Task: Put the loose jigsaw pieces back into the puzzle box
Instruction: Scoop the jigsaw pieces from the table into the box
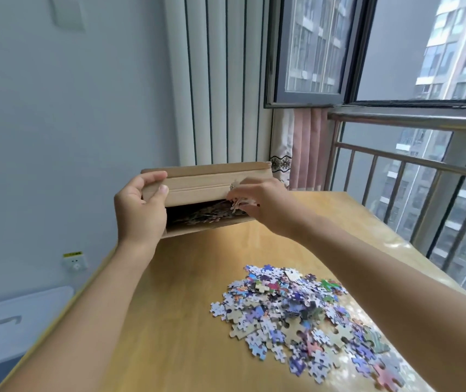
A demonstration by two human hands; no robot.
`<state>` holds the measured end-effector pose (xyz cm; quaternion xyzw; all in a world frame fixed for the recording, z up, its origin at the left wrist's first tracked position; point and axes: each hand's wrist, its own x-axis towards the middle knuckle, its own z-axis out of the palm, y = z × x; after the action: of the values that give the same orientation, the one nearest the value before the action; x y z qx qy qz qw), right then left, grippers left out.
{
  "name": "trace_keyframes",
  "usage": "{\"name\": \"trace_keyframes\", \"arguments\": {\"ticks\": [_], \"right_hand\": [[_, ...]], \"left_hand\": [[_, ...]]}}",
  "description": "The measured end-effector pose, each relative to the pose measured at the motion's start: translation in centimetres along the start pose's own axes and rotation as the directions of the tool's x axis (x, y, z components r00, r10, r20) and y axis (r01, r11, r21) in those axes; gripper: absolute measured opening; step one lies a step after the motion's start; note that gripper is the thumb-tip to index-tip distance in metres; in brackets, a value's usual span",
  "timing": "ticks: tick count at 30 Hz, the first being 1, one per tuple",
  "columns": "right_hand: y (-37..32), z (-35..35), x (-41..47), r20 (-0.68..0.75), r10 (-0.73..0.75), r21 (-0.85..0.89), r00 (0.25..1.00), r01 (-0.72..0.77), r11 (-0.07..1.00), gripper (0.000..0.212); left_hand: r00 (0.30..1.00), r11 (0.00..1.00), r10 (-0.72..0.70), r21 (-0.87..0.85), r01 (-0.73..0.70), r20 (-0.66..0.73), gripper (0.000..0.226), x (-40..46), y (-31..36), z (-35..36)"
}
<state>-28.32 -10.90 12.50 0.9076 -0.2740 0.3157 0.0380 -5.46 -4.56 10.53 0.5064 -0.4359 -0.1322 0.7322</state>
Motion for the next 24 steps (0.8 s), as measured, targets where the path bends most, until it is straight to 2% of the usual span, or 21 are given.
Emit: {"name": "trace_keyframes", "arguments": {"ticks": [3, 6, 8, 12, 17, 21, 23, 24], "right_hand": [[0.8, 1.4, -0.1, -0.040, -0.087, -0.072, 0.995, 0.084, 0.994, 0.044], [1.1, 2.1, -0.2, -0.049, -0.189, -0.143, 0.981, 0.181, 0.973, 0.035], [1.1, 2.4, -0.1, -0.017, -0.200, -0.135, 0.980, 0.196, 0.971, 0.033], [1.4, 2.1, 1.3, 0.105, -0.083, -0.069, 0.991, 0.090, 0.994, 0.038], [2.1, 1.8, 2.7, 0.272, 0.025, -0.089, 0.962, -0.001, 0.996, 0.036], [2.3, 0.9, 3.7, 0.436, 0.209, -0.128, 0.875, -0.170, 0.977, 0.037], [2.3, 1.0, 3.9, 0.414, 0.264, -0.064, 0.871, -0.261, 0.963, 0.035], [2.2, 1.3, 3.8, 0.357, 0.293, -0.041, 0.887, -0.299, 0.953, 0.033]], "left_hand": [[1.000, 0.999, -0.023, 0.025, 0.024, -0.013, 0.021, 0.4, 0.7, 0.0], [0.997, 0.996, -0.071, 0.046, 0.072, -0.016, 0.022, 1.0, 1.3, -0.1], [0.995, 0.994, -0.101, 0.042, 0.101, -0.009, 0.021, 1.5, 1.5, -0.2], [0.993, 0.992, -0.117, 0.041, 0.117, 0.006, 0.021, 1.8, 1.5, 0.1], [0.992, 0.991, -0.129, 0.029, 0.129, 0.007, 0.022, 2.0, 1.6, 0.4], [0.993, 0.993, -0.119, 0.014, 0.119, 0.023, 0.021, 1.9, 1.7, 0.7], [0.993, 0.994, -0.113, 0.000, 0.113, 0.018, 0.021, 1.8, 1.6, 0.7], [0.994, 0.994, -0.112, -0.009, 0.112, 0.014, 0.021, 1.7, 1.4, 0.7]]}}
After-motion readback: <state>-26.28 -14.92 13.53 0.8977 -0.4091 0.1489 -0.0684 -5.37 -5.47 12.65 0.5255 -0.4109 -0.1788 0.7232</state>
